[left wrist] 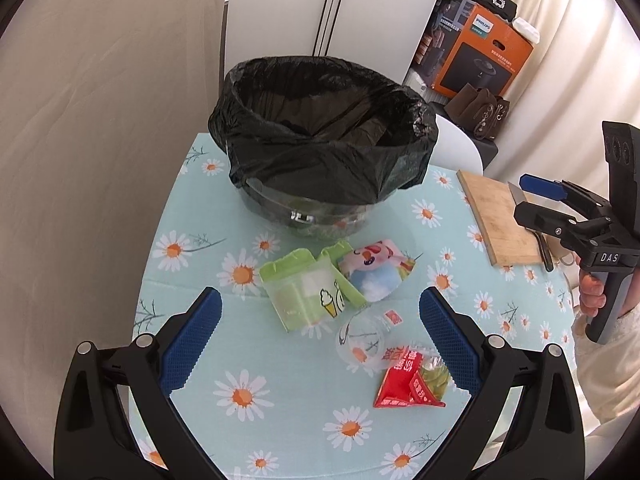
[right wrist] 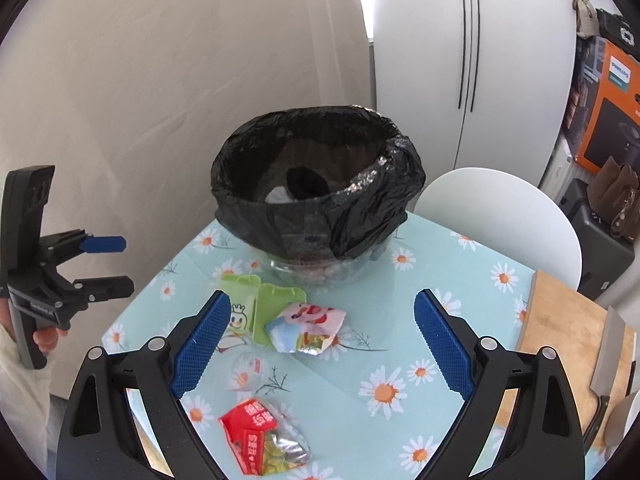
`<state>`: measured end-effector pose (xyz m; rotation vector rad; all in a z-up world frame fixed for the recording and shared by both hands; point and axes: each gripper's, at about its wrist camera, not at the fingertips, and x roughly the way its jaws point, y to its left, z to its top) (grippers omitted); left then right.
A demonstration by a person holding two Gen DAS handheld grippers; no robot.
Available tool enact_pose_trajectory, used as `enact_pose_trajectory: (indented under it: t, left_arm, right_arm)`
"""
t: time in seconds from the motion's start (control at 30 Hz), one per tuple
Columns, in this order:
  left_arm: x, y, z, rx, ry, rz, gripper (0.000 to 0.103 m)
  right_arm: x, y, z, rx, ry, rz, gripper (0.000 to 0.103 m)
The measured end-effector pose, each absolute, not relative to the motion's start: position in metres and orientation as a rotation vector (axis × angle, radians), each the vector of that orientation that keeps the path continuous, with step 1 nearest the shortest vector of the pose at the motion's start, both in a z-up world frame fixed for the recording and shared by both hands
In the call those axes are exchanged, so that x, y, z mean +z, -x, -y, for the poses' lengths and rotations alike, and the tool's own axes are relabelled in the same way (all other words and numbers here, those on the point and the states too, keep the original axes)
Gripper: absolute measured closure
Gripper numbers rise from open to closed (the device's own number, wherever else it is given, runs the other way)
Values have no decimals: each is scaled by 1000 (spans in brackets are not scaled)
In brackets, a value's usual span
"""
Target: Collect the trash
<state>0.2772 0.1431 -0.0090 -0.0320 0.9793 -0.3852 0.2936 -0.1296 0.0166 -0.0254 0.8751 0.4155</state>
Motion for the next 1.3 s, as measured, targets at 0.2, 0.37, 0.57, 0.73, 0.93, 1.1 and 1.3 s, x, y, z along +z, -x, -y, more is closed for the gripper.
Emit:
enact_pose_trajectory:
  t: [0.2, 0.37, 0.57, 0.73, 0.93, 1.1, 1.3]
  left_arm:
    - [-29, -246, -141, -353, 34, -1008, 6]
    - [-45, -230, -140, -349, 13, -1042, 6]
    - [-61, -228, -134, -369, -41, -1053, 6]
    - [-77, -239, -126, -435, -124, -1064, 6]
    - [-92, -262, -129, -532, -169, -1058, 6]
    - [-104, -281, -131, -615, -247, -1061, 6]
    - [-114, -298, -133, -697, -344, -1046, 6]
  right_arm:
    - [-6, -271, 129, 467, 74, -901, 15]
    - [-25, -258, 131, 486, 79, -927, 15]
    - [-45, -248, 136, 457, 74, -968, 15]
    - [-62, -236, 136, 402, 59, -1026, 15]
    - [-80, -216, 135, 336, 48, -1099, 15]
    - [-98, -201, 132, 235, 19, -1152, 15]
    - [-118, -186, 125, 131, -43, -1211, 15]
